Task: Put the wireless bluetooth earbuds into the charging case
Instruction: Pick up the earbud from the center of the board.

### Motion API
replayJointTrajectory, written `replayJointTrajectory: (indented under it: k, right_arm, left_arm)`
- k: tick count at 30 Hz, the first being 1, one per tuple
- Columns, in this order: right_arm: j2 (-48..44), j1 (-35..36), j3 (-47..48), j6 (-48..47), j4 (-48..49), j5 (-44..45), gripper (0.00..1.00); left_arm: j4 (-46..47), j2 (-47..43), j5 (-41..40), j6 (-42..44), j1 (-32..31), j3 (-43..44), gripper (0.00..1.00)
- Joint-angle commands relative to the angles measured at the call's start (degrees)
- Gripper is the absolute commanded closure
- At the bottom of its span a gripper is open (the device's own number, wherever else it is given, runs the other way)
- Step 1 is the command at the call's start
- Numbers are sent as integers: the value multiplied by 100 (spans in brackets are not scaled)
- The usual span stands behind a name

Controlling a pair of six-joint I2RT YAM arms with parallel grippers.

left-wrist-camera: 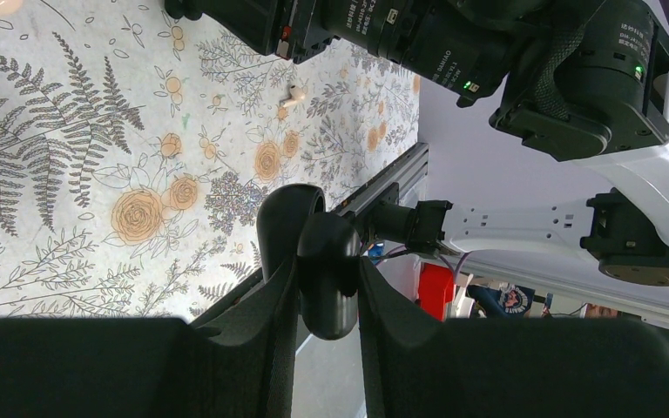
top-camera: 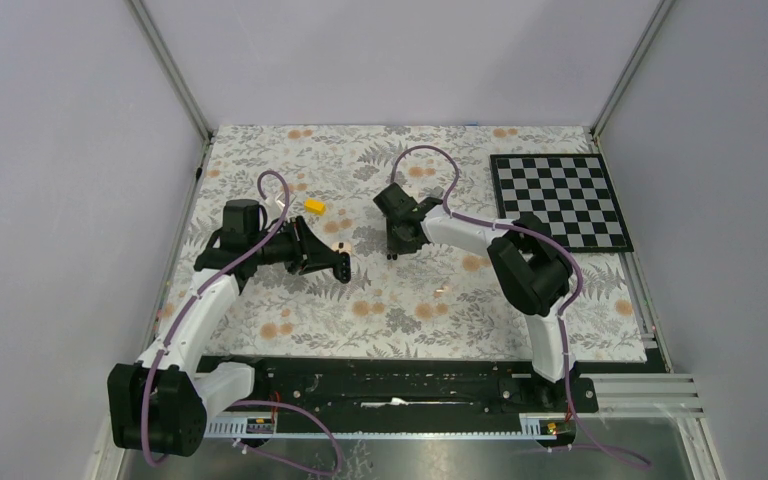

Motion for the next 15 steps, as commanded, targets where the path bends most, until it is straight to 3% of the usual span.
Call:
replayJointTrajectory:
  k: [1, 15]
  right_arm:
    - [-89, 46, 36, -120, -50, -51, 73]
    - [-322, 47, -497, -259, 210, -527, 73]
  left_arm:
    - [169, -59, 26, 85, 37, 14, 100]
    - [151, -57, 14, 103, 46, 16, 100]
